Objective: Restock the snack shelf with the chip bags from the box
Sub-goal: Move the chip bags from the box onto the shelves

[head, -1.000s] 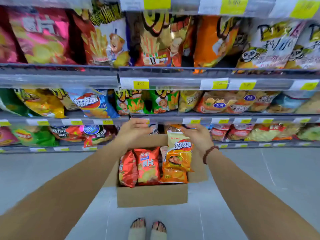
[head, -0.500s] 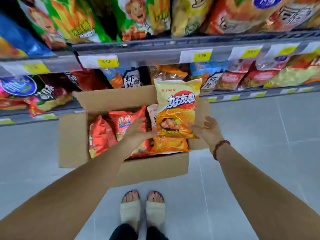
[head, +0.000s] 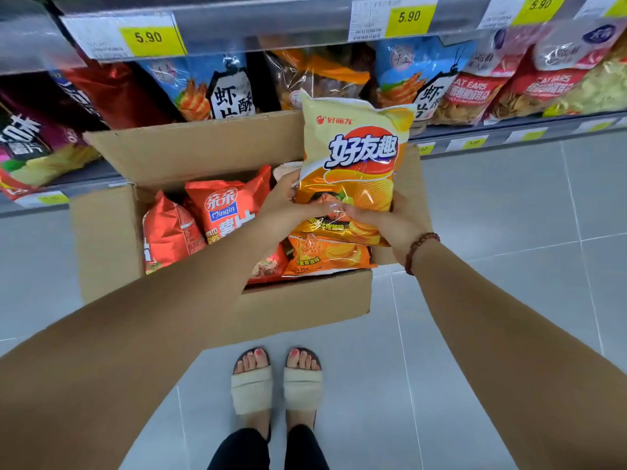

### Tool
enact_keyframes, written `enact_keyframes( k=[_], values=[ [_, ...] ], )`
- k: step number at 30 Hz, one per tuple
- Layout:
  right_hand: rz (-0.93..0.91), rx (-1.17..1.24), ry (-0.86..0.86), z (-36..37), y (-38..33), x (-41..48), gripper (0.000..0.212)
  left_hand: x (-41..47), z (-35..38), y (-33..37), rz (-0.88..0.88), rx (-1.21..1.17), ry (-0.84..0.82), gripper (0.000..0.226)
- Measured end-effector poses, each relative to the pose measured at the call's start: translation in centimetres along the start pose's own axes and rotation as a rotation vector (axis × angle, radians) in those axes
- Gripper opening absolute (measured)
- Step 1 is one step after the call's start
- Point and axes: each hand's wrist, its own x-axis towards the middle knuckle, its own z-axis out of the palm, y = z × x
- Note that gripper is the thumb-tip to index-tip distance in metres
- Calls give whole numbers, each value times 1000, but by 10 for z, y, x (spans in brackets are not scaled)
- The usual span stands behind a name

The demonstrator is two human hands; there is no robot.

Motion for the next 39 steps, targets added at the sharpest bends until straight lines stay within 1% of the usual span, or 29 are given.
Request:
enact_keyframes(
  k=[1, 2, 4, 5, 6, 7, 8, 9, 11, 13, 15, 17, 19, 21, 24, 27, 29, 31, 34, 35, 37, 39],
  values=[
    [-16, 22, -3, -3, 1, 0, 84, -2, -2, 2, -20, -31, -11, 66],
    [-34, 50, 3, -6, 1, -1, 73, -4, -4, 2, -48, -74, 20, 61],
    [-71, 120, 27, -14, 5, -6, 50, -6, -11, 0, -100, -153, 136, 43],
    [-82, 164, 49, -20, 9, -9, 47, -7, -12, -3, -118, -135, 183, 32],
    [-87, 206, 76, -24, 13, -13, 49, -8, -13, -7, -138, -98, 215, 19],
    [-91, 246, 97, -29, 17, -17, 52, -8, -13, -12, -147, -64, 238, 12],
    [-87, 276, 117, -34, 21, -19, 52, -8, -11, -15, -165, -40, 256, 14],
    [-85, 294, 127, -38, 25, -20, 51, -7, -9, -21, -202, -38, 255, 28],
    [-81, 311, 130, -43, 34, -23, 49, -1, -4, -30, -258, -46, 249, 68],
    [-85, 313, 125, -46, 45, -22, 49, 7, 1, -37, -284, -51, 200, 90],
    [-74, 309, 120, -48, 56, -20, 54, 14, 7, -43, -323, -49, 154, 100],
    [-49, 325, 96, -48, 70, -15, 68, 18, 14, -51, -361, -36, 142, 105],
    [-24, 331, 41, -47, 81, -13, 89, 21, 20, -60, -356, -53, 162, 98],
    [-22, 327, 1, -45, 88, -11, 102, 19, 23, -64, -310, -82, 198, 90],
    [-48, 329, -27, -43, 90, -11, 110, 18, 20, -66, -249, -52, 243, 103],
    [-29, 384, -117, -41, 85, -20, 115, 11, 12, -60, -242, -45, 211, 104],
    [-5, 383, -184, -42, 71, -33, 108, 1, 7, -47, -227, -35, 132, 100],
    [-10, 360, -232, -45, 54, -48, 88, -14, 3, -28, -213, -22, 59, 98],
    [0, 358, -260, -52, 22, -79, 58, -40, -2, 2, -147, -20, 7, 76],
    [0, 368, -255, -54, 11, -89, 52, -50, -5, 13, -121, -16, 4, 75],
    [-23, 410, -243, -57, -14, -111, 50, -74, -9, 42, -44, 14, 22, 80],
    [-66, 450, -222, -59, -42, -134, 53, -104, -16, 80, 62, 60, 46, 77]
  ],
)
